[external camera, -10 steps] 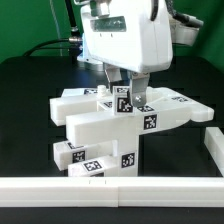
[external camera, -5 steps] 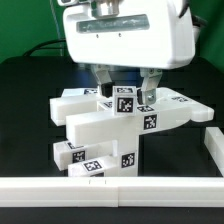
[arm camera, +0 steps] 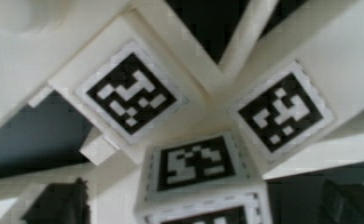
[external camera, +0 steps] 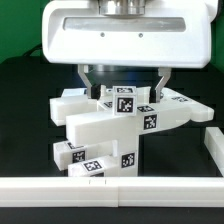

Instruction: Assemble chair

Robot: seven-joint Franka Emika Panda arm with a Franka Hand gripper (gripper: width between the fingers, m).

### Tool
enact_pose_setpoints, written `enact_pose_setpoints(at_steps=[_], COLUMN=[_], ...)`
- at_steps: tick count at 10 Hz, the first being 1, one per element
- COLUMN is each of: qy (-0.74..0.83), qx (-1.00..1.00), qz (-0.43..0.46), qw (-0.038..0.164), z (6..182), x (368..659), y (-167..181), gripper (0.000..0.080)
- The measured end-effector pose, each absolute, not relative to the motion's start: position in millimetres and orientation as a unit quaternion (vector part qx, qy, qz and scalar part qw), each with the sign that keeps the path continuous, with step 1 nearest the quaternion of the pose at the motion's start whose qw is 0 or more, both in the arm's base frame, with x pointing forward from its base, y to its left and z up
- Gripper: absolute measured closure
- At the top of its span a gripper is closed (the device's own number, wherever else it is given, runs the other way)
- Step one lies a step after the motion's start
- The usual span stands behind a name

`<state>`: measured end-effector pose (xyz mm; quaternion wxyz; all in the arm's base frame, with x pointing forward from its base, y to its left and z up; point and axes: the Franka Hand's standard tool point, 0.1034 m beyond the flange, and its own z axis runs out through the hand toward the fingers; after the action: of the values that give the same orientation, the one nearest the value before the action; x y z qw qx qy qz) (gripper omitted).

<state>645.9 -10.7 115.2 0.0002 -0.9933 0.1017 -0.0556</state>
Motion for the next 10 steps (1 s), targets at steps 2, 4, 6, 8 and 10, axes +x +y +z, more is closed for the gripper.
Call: enact_pose_setpoints(at_steps=[2, 4, 6, 8, 10], qy=[0.015, 0.004, 0.004, 0.013, 0.072], qx=[-0.998, -0.998, -0.998, -0.998, -0.996], qz=[-0.055, -0.056, -0.056, -0.056, -0.057], qw=[-0.005, -0.005, -0.005, -0.004, 0.001], z=[115.1, 115.0, 115.1, 115.1, 115.0], x=[645.7, 645.9, 646.0, 646.1, 646.2], y=[-12.4, -12.5, -12.5, -12.5, -11.8], gripper=[0.0151, 0.0273, 0.0515, 0.0514, 0.0514])
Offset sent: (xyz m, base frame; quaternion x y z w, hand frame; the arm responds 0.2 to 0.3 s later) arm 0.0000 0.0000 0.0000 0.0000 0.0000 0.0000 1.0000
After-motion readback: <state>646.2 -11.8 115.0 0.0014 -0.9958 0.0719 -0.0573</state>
